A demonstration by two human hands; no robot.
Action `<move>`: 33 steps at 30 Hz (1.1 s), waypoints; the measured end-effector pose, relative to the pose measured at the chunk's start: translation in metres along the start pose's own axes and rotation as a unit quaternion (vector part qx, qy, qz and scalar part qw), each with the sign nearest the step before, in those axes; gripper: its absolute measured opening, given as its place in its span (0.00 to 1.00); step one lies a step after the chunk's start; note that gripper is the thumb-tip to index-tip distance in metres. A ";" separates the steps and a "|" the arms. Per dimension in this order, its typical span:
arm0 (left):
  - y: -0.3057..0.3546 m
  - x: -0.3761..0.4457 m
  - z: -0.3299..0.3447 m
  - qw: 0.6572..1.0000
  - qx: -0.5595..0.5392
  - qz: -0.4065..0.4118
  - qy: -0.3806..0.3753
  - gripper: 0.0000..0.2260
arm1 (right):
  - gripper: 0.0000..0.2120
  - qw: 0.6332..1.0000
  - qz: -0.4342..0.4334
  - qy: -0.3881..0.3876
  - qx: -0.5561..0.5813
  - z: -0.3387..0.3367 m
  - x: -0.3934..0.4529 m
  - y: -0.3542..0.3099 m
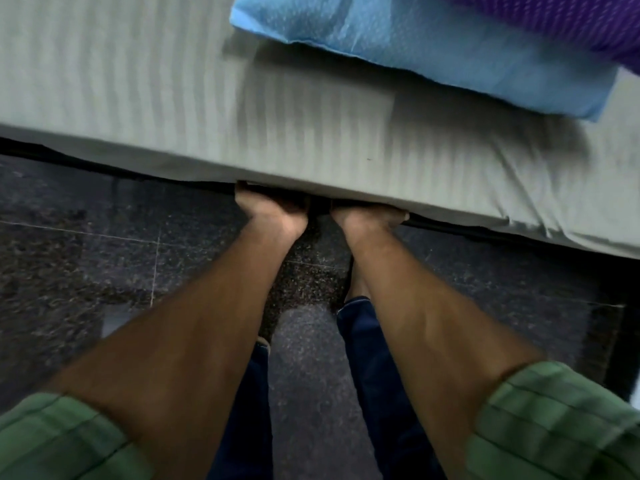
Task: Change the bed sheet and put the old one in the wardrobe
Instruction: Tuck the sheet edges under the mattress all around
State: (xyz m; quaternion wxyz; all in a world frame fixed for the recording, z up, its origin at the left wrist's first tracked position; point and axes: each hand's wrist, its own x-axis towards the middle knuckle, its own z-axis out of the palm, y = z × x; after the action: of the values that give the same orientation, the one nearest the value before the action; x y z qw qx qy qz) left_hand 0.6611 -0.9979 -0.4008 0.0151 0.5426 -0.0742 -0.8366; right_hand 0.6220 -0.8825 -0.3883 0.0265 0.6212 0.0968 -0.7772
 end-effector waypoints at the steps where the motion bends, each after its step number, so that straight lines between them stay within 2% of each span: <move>1: 0.007 0.005 -0.009 0.998 0.054 -0.013 0.014 0.28 | 0.33 1.000 0.003 0.001 -0.016 -0.003 -0.001 -0.002; 3: 0.024 0.006 -0.027 0.972 0.224 -0.064 0.010 0.29 | 0.30 0.999 -0.008 -0.007 -0.032 -0.015 -0.004 -0.002; 6: 0.038 -0.019 -0.044 0.889 0.443 -0.114 0.015 0.22 | 0.26 0.989 -0.020 -0.011 -0.147 -0.039 -0.021 0.010; 7: 0.046 -0.027 -0.042 0.869 0.483 -0.106 0.028 0.19 | 0.24 0.980 -0.020 0.009 -0.198 -0.043 -0.030 0.021; 9: 0.061 -0.044 -0.033 0.850 0.517 -0.075 0.061 0.15 | 0.20 0.955 -0.002 0.006 -0.297 -0.044 -0.049 0.053; 11: 0.081 -0.056 -0.027 0.856 0.506 -0.040 0.097 0.10 | 0.15 0.919 0.021 -0.003 -0.394 -0.038 -0.068 0.091; 13: 0.100 -0.064 -0.029 0.861 0.493 0.010 0.124 0.06 | 0.11 0.896 0.035 -0.014 -0.443 -0.032 -0.079 0.126; 18: 0.168 -0.086 -0.049 0.857 0.492 0.081 0.133 0.06 | 0.10 0.857 0.024 -0.024 -0.514 -0.019 -0.101 0.194; 20: 0.199 -0.093 -0.054 0.858 0.489 0.090 0.130 0.10 | 0.10 0.851 0.016 -0.018 -0.524 -0.017 -0.102 0.212; 23: 0.228 -0.094 -0.054 0.878 0.463 0.053 0.108 0.16 | 0.09 0.865 -0.006 -0.008 -0.502 -0.017 -0.094 0.224; 25: 0.240 -0.088 -0.054 0.907 0.411 0.033 0.090 0.19 | 0.09 0.883 -0.024 -0.005 -0.468 -0.015 -0.085 0.228; 28: 0.250 -0.074 -0.051 0.953 0.295 0.036 0.058 0.20 | 0.17 0.941 -0.036 -0.015 -0.337 -0.011 -0.066 0.233; 33: 0.251 -0.051 -0.059 0.987 0.154 0.027 0.034 0.25 | 0.25 0.983 -0.034 0.015 -0.182 -0.005 -0.066 0.240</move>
State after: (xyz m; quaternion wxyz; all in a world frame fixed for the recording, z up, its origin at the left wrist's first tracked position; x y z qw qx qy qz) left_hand 0.7221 -1.2472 -0.3432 -0.0434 0.5647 -0.2160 -0.7953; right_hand 0.6810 -1.1224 -0.3532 0.1116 0.6138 0.2581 -0.7377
